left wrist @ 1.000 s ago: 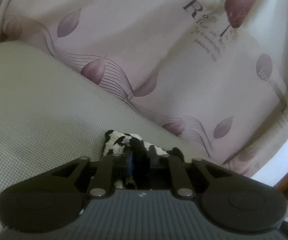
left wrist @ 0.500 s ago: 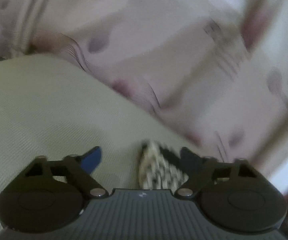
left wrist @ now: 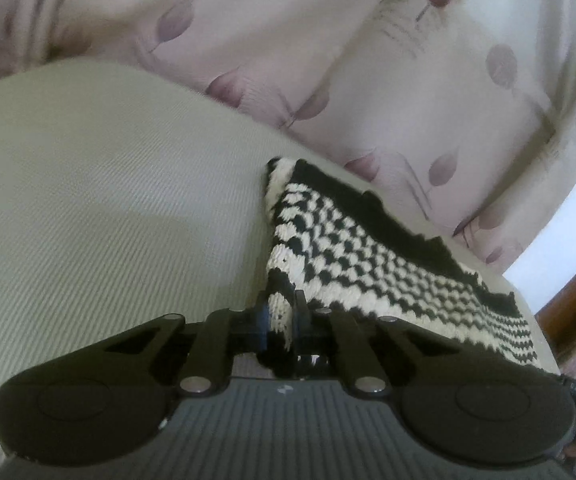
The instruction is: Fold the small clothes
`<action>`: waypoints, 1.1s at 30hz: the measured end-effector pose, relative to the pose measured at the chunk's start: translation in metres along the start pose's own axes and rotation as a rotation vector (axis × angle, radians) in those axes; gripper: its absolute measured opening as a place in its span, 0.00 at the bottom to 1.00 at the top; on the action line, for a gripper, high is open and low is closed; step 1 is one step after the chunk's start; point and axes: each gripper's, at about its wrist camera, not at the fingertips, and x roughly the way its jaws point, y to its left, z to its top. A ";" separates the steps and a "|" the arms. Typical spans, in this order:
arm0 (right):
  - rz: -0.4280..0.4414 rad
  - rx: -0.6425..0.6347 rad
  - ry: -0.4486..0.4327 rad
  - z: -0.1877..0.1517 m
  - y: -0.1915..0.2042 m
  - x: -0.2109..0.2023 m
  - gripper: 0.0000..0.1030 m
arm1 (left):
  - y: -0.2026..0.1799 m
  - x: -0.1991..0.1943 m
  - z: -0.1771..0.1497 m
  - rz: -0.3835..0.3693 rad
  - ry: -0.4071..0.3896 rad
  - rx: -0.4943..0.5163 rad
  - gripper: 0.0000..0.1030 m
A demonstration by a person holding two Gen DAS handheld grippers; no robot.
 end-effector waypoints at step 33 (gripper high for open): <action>-0.118 -0.158 -0.133 -0.021 0.029 -0.022 0.78 | -0.082 0.075 0.050 0.251 -0.005 0.401 1.00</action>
